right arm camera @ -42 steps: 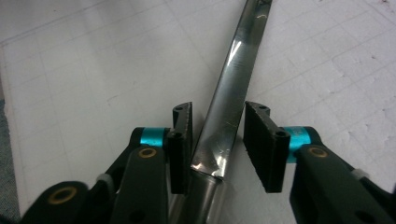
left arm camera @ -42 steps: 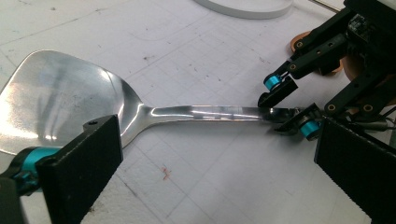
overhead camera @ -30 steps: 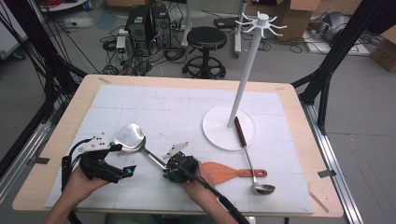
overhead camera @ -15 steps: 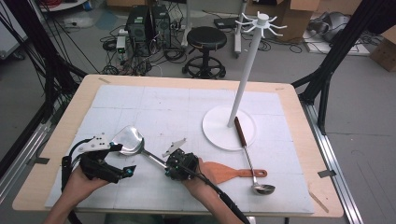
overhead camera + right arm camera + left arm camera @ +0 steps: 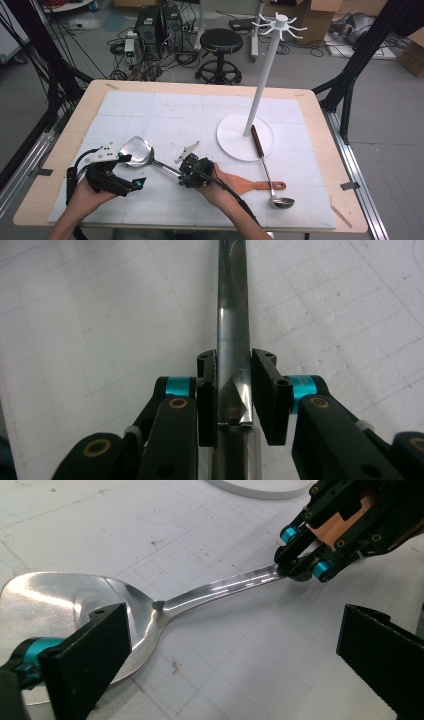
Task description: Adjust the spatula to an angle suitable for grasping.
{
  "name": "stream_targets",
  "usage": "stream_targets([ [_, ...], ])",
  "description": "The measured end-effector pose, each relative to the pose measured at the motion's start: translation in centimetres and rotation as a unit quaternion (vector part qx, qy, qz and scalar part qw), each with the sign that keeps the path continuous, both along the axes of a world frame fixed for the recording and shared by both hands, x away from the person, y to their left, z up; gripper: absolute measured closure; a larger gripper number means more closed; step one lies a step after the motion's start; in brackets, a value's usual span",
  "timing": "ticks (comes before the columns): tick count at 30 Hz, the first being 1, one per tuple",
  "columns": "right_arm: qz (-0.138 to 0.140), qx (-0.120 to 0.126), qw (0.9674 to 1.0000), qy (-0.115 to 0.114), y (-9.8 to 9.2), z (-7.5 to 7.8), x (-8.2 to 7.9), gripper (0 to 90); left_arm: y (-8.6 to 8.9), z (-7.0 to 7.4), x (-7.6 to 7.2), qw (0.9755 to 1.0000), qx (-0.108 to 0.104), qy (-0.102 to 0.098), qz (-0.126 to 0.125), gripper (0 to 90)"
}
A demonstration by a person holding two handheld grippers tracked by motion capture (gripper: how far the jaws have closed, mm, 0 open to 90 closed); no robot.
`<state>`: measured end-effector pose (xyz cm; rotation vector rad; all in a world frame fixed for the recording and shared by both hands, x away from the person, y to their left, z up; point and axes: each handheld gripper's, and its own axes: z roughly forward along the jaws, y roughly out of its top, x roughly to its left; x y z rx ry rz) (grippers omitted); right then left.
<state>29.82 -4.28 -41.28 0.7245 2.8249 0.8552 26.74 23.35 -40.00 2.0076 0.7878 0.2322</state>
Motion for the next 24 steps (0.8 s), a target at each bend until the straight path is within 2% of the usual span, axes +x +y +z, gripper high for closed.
stream_targets([
  [6,0.015,-0.003,0.9999,-0.002,-0.4,0.0,0.8,73.7,-0.1,0.0,0.0,1.0000,0.000,0.001,-0.001,1.7],
  [11,0.025,-0.019,0.9995,-0.009,-0.4,-0.4,1.2,73.7,-0.2,0.0,0.0,1.0000,0.003,0.000,-0.003,1.7],
  [16,0.023,-0.008,0.9996,-0.012,-0.7,-0.6,1.2,73.5,-0.2,-0.1,0.0,1.0000,0.003,0.001,-0.004,1.7],
  [19,0.017,0.014,0.9997,-0.014,-1.1,-0.9,1.0,72.3,-0.3,-0.1,0.0,1.0000,0.003,0.000,-0.004,1.7],
  [23,0.011,0.029,0.9994,-0.018,-1.9,-1.2,0.6,61.0,-0.3,-0.1,0.1,1.0000,0.006,0.000,-0.006,1.7],
  [24,0.000,0.031,0.9995,-0.009,-2.2,-1.2,0.4,57.8,-0.3,-0.1,0.1,1.0000,0.007,-0.001,-0.007,1.7],
])
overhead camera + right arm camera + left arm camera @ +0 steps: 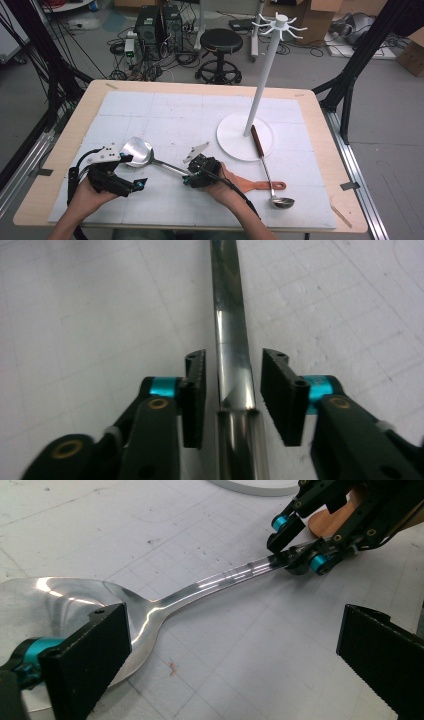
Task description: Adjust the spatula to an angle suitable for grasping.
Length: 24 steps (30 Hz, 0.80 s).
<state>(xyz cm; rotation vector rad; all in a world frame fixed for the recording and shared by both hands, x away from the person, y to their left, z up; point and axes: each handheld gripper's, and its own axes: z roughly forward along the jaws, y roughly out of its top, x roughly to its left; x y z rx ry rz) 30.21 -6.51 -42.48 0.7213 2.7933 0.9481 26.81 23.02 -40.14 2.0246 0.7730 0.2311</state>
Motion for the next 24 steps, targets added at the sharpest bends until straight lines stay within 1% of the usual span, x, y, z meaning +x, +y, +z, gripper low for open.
stream_targets([
  [1,0.004,0.005,0.9999,-0.009,-0.3,0.0,0.1,56.2,0.0,0.0,0.0,1.0000,0.001,0.000,0.001,1.7],
  [2,0.002,0.008,0.9999,-0.008,-0.6,0.0,0.0,55.4,-0.1,0.0,0.0,1.0000,0.000,0.001,0.001,1.7],
  [4,0.004,0.018,0.9997,-0.016,-1.2,0.1,-0.1,50.9,-0.1,0.0,0.0,1.0000,0.002,0.000,-0.001,1.7],
  [5,0.001,0.022,0.9997,-0.014,-1.5,0.1,-0.3,50.3,-0.2,-0.1,0.0,1.0000,0.004,0.000,-0.003,1.7],
  [8,0.010,0.028,0.9994,-0.017,-2.5,0.1,-0.7,50.1,-0.3,-0.1,0.0,1.0000,0.004,0.000,-0.005,1.7],
  [11,0.013,0.029,0.9994,-0.016,-3.1,0.0,-1.0,52.4,-0.5,-0.2,0.0,0.9999,0.008,0.000,-0.010,1.7],
  [12,0.015,0.026,0.9993,-0.022,-3.2,-0.1,-1.0,52.3,-0.6,-0.2,-0.1,0.9999,0.007,0.001,-0.011,1.7],
  [14,0.014,0.024,0.9995,-0.015,-3.5,-0.2,-1.1,55.7,-0.6,-0.2,-0.1,0.9998,0.011,0.000,-0.014,1.7],
  [16,0.020,0.023,0.9994,-0.018,-3.8,-0.4,-1.0,56.2,-0.7,-0.2,-0.1,0.9998,0.011,0.000,-0.015,1.7],
  [17,0.020,0.022,0.9995,-0.014,-3.8,-0.4,-1.0,56.5,-0.7,-0.2,-0.1,0.9998,0.012,0.000,-0.016,1.7],
  [19,0.020,0.025,0.9994,-0.015,-4.0,-0.5,-1.1,56.5,-0.8,-0.3,-0.1,0.9998,0.012,0.001,-0.018,1.8],
  [20,0.020,0.025,0.9994,-0.012,-4.0,-0.5,-1.1,56.7,-0.8,-0.3,-0.1,0.9998,0.012,0.001,-0.018,1.8],
  [24,0.019,0.030,0.9993,-0.015,-4.2,-0.7,-1.0,57.0,-0.8,-0.3,-0.1,0.9997,0.014,0.001,-0.021,1.8],
])
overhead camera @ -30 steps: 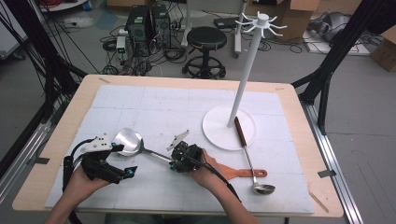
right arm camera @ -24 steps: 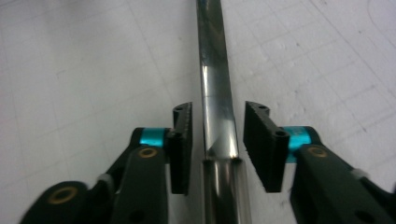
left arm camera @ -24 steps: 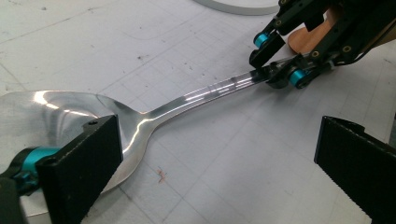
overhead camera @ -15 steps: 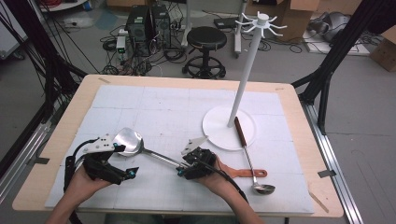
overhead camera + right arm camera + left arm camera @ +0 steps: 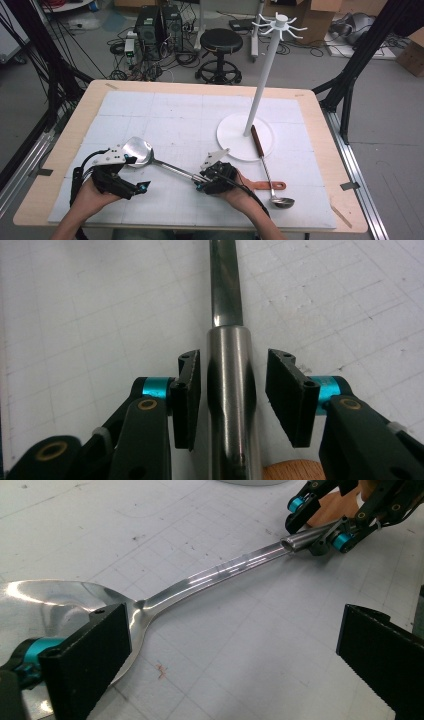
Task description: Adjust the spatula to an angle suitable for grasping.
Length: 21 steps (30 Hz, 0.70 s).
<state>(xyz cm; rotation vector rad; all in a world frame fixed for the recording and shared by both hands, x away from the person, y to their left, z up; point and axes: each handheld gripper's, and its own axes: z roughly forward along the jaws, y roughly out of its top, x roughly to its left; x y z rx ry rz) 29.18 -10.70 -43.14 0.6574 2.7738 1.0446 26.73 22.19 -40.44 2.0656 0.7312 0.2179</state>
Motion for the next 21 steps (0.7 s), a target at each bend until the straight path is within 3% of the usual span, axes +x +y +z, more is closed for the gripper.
stream_targets([
  [21,0.004,-0.007,1.0000,0.003,-0.60,-0.59,-0.15,60.8,-0.02,0.06,-0.14,0.9999,-0.007,0.000,-0.015,3.8],
])
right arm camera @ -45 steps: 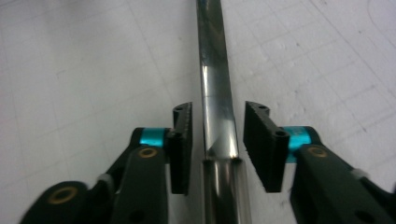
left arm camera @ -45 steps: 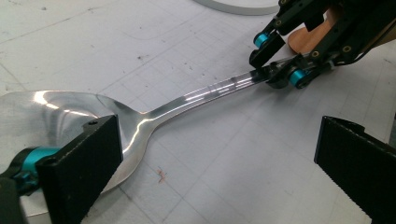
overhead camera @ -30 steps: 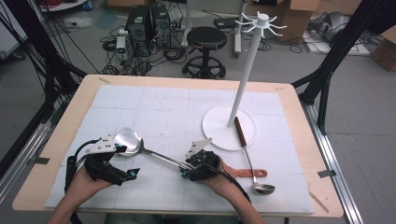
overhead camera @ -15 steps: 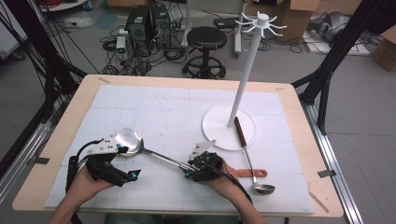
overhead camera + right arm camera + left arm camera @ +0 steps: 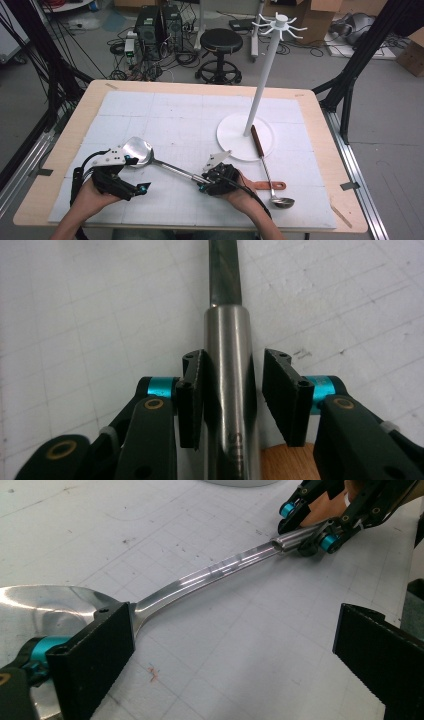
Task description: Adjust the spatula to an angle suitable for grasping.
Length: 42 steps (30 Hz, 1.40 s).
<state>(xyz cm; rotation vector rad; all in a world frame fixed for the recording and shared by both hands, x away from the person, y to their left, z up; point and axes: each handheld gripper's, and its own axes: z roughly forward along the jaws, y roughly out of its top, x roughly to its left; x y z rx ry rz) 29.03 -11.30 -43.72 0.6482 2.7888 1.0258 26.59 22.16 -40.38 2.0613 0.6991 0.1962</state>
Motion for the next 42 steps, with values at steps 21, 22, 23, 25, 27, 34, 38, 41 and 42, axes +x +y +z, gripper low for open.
stream_targets([
  [21,0.005,0.001,1.0000,-0.005,0.0,0.0,-0.3,68.1,-0.2,0.0,0.0,0.9996,-0.008,0.005,-0.027,15.6],
  [22,0.005,0.000,1.0000,-0.005,0.1,0.1,-0.4,68.1,-0.2,0.0,0.0,0.9995,-0.008,0.006,-0.029,16.5],
  [23,0.006,-0.002,1.0000,-0.005,0.1,0.1,-0.4,68.1,-0.2,0.0,0.0,0.9995,-0.008,0.008,-0.030,17.3],
  [25,0.006,0.000,1.0000,-0.004,0.2,0.2,-0.5,68.1,-0.2,0.0,0.0,0.9993,-0.009,0.008,-0.036,19.0],
  [27,0.007,0.003,1.0000,-0.005,0.1,0.4,-0.5,68.1,-0.4,0.0,0.0,0.9991,-0.010,0.010,-0.041,20.9],
  [34,0.018,0.003,0.9998,-0.008,-0.1,1.0,-0.7,68.0,-1.0,0.2,0.0,0.9983,-0.010,0.010,-0.056,24.3],
  [38,0.023,0.005,0.9997,-0.002,-0.1,1.2,-0.8,68.0,-1.4,0.2,0.1,0.9978,-0.013,0.011,-0.064,25.8],
  [41,0.027,0.001,0.9996,-0.001,-0.2,1.2,-0.8,68.0,-1.6,0.2,0.2,0.9976,-0.013,0.012,-0.066,27.0],
  [42,0.030,-0.005,0.9995,0.002,-0.1,1.3,-0.9,68.0,-1.7,0.3,0.3,0.9974,-0.015,0.014,-0.070,27.1],
])
